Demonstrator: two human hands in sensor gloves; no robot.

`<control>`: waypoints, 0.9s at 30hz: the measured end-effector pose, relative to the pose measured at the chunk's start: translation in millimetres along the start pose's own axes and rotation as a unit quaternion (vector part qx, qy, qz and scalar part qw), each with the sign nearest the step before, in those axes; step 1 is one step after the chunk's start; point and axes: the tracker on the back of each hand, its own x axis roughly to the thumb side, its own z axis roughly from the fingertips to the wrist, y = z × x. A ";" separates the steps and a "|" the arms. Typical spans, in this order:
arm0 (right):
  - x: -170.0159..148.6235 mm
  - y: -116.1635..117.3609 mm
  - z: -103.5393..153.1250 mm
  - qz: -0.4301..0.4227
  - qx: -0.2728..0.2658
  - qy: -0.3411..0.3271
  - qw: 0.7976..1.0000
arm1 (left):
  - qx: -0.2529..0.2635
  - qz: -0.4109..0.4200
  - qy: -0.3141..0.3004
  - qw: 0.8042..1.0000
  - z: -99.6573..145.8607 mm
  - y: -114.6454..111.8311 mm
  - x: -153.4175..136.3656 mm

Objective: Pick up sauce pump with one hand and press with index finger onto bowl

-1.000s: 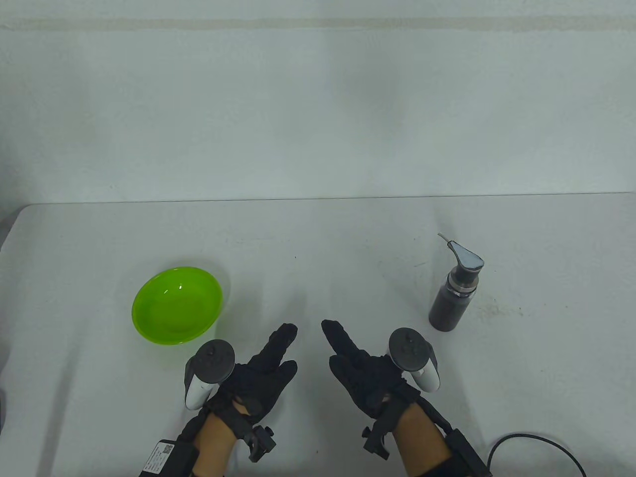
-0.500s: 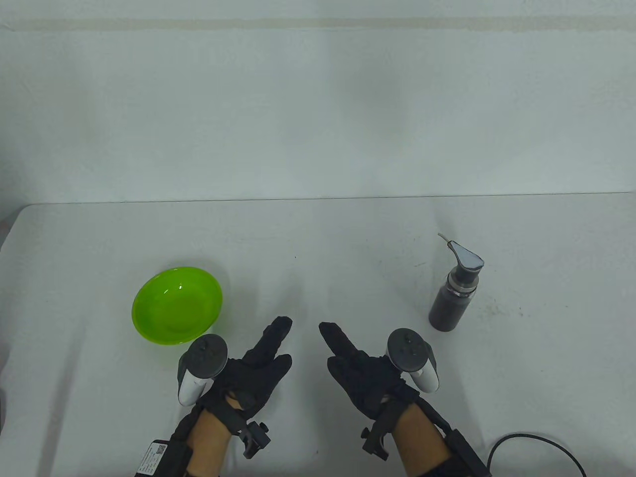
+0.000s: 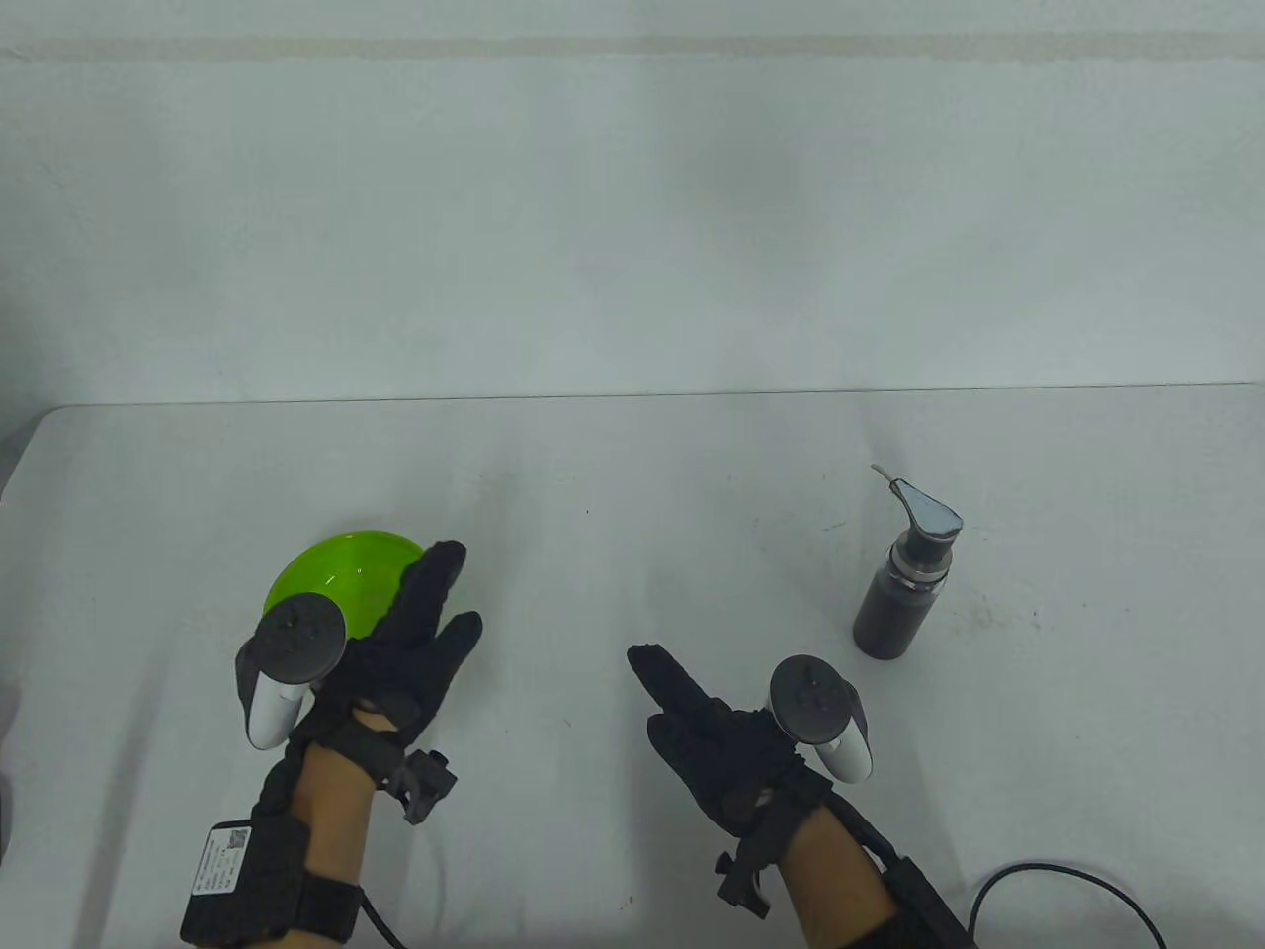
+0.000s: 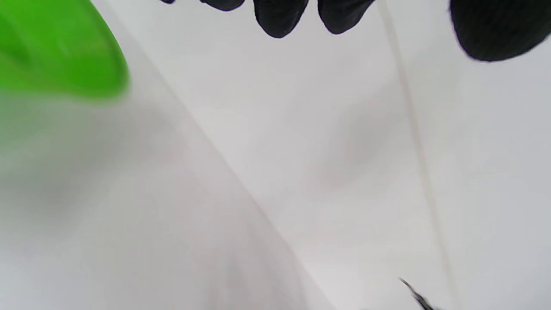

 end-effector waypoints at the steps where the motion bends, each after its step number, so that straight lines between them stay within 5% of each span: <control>1: -0.4 -0.2 -0.2 0.000 0.000 0.000 1.000 | 0.012 -0.010 0.017 1.000 -2.4 9.4 -5.9; 7: 0.0 -1.7 -0.4 0.001 -0.003 0.001 1.000 | 0.094 -0.075 0.132 0.984 -11.5 45.6 -49.9; 13: 3.3 -2.4 -0.3 0.018 -0.003 -0.002 1.000 | 0.143 -0.126 0.274 0.943 -14.6 56.0 -96.2; 19: 3.2 0.5 -2.0 0.019 0.006 0.001 1.000 | 0.138 -0.116 0.328 0.927 -16.7 49.9 -113.6; 27: 1.6 -0.3 -2.3 0.025 0.004 0.006 1.000 | 0.231 -0.171 0.358 0.888 -15.7 54.5 -115.0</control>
